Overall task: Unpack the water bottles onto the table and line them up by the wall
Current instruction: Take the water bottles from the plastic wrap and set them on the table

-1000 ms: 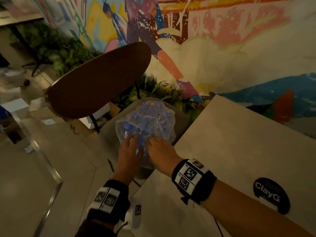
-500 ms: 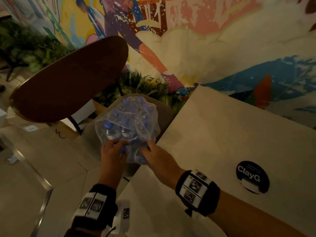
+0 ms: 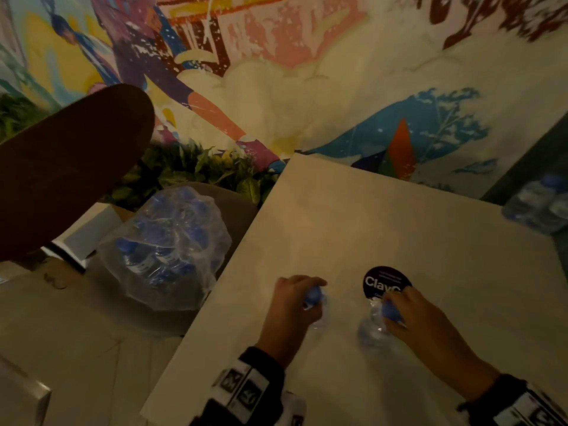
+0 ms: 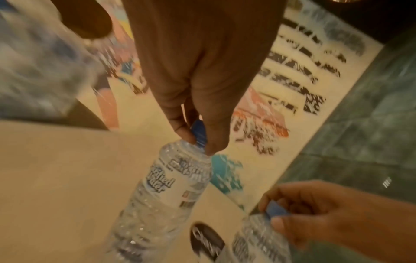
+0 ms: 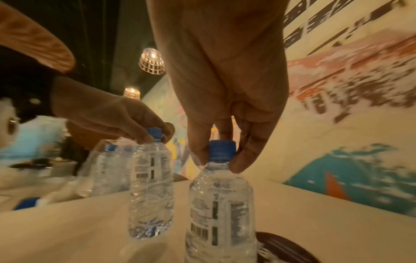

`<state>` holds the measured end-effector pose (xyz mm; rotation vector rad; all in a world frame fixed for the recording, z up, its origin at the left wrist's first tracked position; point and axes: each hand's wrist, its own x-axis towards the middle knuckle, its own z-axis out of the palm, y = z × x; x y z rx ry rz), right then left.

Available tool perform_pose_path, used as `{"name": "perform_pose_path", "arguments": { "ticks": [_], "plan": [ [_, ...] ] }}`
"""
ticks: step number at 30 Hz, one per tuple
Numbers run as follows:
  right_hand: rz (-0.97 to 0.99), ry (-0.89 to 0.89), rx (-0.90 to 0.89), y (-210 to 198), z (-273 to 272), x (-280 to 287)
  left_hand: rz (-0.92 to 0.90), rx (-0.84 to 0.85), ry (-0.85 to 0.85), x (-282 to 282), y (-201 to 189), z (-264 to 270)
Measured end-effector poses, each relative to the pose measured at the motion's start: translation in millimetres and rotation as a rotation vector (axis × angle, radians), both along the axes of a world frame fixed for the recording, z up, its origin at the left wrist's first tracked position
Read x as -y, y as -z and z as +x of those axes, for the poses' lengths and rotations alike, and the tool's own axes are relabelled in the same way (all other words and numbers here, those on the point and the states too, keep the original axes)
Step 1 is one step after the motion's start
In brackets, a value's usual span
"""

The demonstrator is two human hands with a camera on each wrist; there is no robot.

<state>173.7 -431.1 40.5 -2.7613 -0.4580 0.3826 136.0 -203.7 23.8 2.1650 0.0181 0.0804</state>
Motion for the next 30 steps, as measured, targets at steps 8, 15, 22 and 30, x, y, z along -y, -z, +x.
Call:
{"name": "perform_pose_path", "arguments": {
  "ticks": [8,15,22,30],
  "plan": [
    [-0.088,0.268,0.061,3,11,89,0.110,-0.039,0.227,87,21,37],
    [-0.079,0.298,0.044,2,18,96,0.174,0.004,0.250,100,19,50],
    [-0.246,0.329,0.029,-13,21,85,0.169,-0.014,0.182,68,21,34],
    [-0.090,-0.079,0.317,-29,14,-62,0.134,0.017,-0.234,-74,35,-18]
  ]
}}
